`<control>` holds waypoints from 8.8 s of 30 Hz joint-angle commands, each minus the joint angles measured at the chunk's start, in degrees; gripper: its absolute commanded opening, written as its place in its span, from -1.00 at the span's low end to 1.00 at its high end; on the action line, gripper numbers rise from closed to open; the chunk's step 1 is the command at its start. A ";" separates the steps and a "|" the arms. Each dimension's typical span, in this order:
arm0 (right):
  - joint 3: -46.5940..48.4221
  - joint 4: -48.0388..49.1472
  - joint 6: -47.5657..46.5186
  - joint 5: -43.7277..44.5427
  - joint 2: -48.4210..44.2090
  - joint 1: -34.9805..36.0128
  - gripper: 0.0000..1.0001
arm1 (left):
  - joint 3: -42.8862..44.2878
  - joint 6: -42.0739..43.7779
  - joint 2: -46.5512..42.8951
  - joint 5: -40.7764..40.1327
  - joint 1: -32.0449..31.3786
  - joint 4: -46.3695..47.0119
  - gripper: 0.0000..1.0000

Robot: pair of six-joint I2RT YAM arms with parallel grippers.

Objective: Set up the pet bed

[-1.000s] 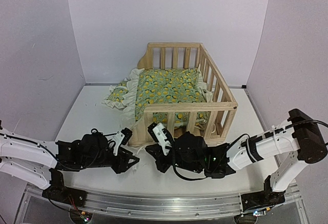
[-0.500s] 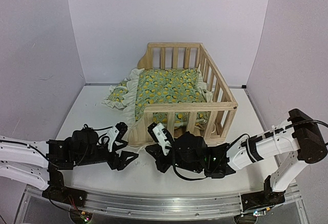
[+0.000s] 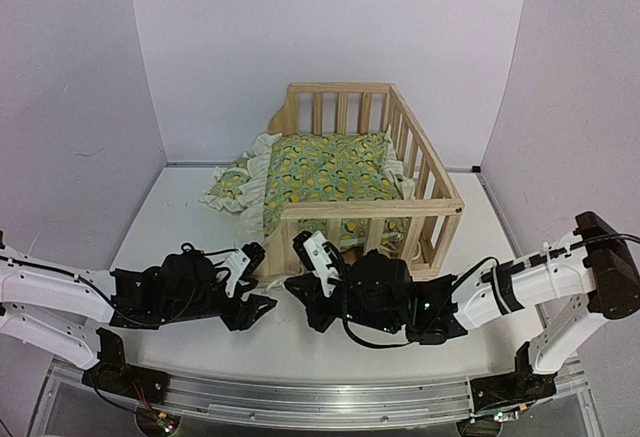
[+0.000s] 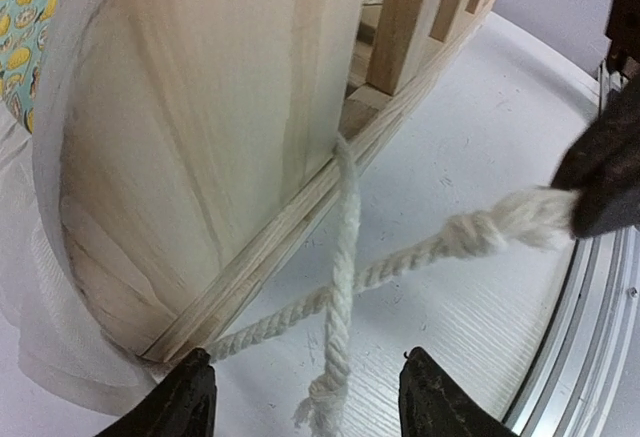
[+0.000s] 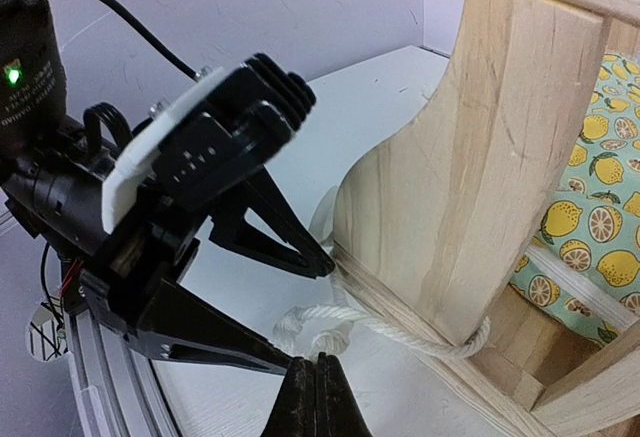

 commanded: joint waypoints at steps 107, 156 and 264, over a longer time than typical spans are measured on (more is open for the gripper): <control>9.09 -0.70 -7.91 0.12 2.79 -4.96 -1.00 | -11.31 38.35 1.56 5.17 0.82 32.15 -1.00; -1.66 11.51 -22.63 0.43 3.31 -3.49 0.12 | -2.59 28.35 2.39 -0.03 2.23 24.87 -1.00; 1.05 29.40 -13.13 11.38 17.87 -1.15 -1.00 | -2.84 -12.26 11.38 8.53 6.98 24.97 -0.07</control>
